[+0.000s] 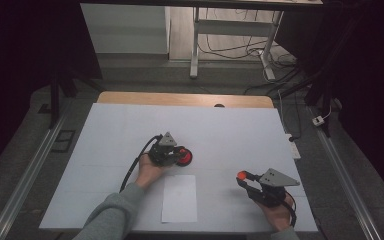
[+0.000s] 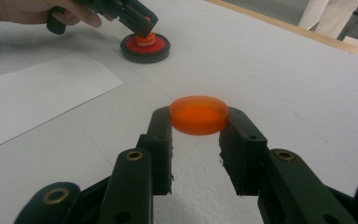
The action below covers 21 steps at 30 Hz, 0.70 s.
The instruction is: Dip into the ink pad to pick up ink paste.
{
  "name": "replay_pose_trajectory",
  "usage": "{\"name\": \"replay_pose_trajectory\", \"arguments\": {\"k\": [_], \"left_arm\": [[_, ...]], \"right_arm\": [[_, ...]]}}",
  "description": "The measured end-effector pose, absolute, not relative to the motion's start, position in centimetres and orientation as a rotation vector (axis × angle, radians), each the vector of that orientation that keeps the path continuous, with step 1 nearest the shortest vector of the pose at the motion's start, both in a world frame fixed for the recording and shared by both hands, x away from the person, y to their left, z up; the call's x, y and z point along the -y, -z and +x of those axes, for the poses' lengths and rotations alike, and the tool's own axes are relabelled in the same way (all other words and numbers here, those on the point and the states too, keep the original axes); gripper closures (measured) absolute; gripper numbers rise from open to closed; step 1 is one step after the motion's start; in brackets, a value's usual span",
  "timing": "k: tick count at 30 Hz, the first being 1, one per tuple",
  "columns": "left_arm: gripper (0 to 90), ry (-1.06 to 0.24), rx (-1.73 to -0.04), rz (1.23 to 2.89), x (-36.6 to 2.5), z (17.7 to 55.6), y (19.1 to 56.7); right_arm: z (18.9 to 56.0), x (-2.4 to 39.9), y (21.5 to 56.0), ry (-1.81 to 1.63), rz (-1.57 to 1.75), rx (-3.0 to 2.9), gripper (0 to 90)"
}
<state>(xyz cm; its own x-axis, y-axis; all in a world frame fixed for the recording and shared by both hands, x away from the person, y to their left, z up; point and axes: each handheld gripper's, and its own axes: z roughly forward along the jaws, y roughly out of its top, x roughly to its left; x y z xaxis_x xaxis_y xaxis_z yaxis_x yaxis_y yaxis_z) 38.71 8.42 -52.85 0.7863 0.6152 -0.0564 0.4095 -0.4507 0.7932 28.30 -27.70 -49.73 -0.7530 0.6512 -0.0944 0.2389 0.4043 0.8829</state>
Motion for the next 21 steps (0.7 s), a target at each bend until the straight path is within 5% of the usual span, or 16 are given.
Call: {"name": "replay_pose_trajectory", "arguments": {"k": [21], "left_arm": [[73.5, -0.343, -0.747, 2.108, -8.24, 38.33, 53.05]], "right_arm": [[28.21, 27.63, 49.69, -1.3, 0.762, -2.234, 64.8]]}}
